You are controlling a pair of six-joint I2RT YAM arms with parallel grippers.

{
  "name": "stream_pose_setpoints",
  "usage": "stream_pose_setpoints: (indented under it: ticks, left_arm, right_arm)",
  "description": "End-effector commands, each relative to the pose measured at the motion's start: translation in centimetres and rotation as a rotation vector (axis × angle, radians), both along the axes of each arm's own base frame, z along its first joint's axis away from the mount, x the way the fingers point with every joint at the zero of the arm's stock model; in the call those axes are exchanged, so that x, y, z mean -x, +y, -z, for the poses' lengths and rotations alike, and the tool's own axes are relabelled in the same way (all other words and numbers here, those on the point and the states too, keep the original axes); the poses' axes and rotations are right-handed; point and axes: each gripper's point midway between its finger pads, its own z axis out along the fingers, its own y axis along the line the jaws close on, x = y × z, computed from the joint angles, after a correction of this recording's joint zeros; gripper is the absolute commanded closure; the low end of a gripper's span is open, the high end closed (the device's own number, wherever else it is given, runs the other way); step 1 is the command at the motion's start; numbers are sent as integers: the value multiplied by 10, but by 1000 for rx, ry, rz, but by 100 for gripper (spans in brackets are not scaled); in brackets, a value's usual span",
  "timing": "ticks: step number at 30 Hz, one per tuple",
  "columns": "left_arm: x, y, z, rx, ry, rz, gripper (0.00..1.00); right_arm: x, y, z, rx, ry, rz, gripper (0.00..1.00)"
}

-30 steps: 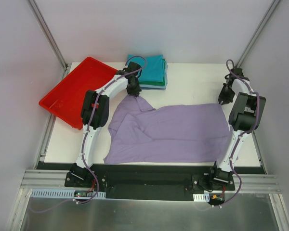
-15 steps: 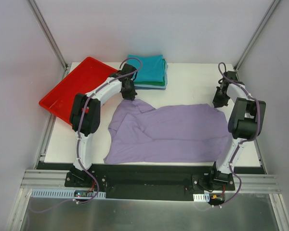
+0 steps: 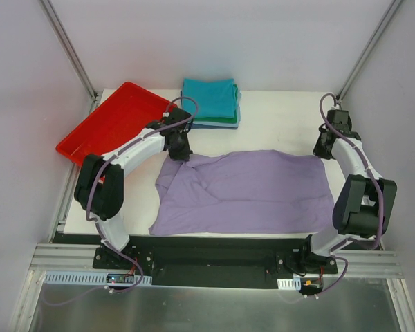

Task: Fold and stack the t-shirts
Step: Fold the other side of the tshirt into a rectangle

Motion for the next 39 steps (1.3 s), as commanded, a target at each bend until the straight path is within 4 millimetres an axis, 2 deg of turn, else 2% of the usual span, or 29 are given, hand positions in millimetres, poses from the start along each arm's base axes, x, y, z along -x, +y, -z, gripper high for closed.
stream_pose_setpoints:
  ticks: [1,4,12,22,27,32,35,39]
  left_arm:
    - [25,10,-28,17,-62,-45,100]
    - [43,12,-36,33,-78,-46,100]
    - [87,18,-38,47,-79,-47,100]
    - [135,31,-40,59,-61,-86,100]
    - [149,33,-39,72,-56,-82,100]
    - [163,22,-37,117,-4,-41,100]
    - [173,21,-35,127,19,-31,100]
    - [186,24,-22,126,64,-33,100]
  right_arm:
    - [5,-12,-26,51,-75,66,100]
    - [11,-13,-32,56,-81,74,100]
    - [18,-8,-43,34,-105,62,99]
    - [19,-14,-50,36,-90,68,100]
    - [29,-16,-52,28,-91,74,100]
    - [32,-14,-49,15,-88,61,100]
    - [35,-14,-46,13,-79,65,100]
    - [41,-16,-39,13,-65,78,100]
